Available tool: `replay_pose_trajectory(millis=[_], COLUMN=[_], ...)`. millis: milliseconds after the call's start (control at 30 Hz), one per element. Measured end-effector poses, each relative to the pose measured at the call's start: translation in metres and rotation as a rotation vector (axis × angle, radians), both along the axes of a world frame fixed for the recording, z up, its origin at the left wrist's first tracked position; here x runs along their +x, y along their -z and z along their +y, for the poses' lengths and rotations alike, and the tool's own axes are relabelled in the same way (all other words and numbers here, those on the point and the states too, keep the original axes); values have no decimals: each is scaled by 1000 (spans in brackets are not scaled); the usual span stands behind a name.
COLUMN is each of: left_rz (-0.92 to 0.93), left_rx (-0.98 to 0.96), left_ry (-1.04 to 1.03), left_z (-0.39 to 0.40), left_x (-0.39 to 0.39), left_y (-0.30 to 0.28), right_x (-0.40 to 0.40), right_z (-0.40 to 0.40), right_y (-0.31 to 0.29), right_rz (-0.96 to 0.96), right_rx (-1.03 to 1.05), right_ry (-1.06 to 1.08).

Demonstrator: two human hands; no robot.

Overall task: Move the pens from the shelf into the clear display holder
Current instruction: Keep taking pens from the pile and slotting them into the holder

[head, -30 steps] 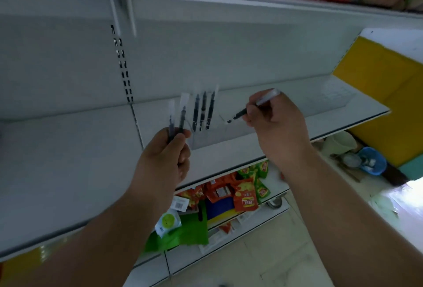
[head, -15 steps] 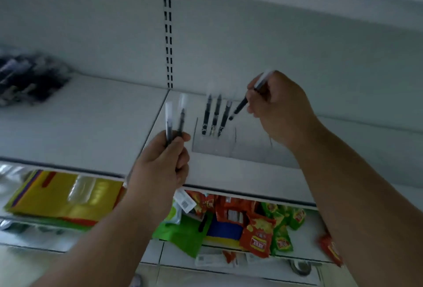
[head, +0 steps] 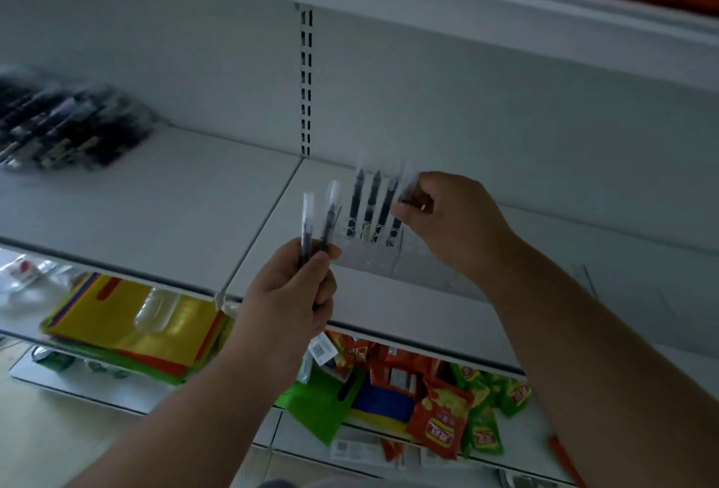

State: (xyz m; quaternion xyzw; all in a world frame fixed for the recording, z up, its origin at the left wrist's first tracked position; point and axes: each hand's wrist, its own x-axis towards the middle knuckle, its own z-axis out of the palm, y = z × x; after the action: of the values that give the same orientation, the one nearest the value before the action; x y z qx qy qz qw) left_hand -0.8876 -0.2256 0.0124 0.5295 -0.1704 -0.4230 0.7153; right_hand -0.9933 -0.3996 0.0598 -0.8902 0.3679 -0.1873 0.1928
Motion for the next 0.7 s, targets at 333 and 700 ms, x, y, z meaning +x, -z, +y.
replay_pose_trajectory(millis=[333, 700], left_rz=[-124, -248], left_rx=[-27, 42], left_ry=[264, 369], left_z=[-5, 2], left_x=[23, 45], left_y=[-12, -2], right_x=[-4, -21], right_z=[61, 69], right_y=[-15, -19], right_rz=[-346, -796], right_rx=[292, 122], right_ry=[89, 429])
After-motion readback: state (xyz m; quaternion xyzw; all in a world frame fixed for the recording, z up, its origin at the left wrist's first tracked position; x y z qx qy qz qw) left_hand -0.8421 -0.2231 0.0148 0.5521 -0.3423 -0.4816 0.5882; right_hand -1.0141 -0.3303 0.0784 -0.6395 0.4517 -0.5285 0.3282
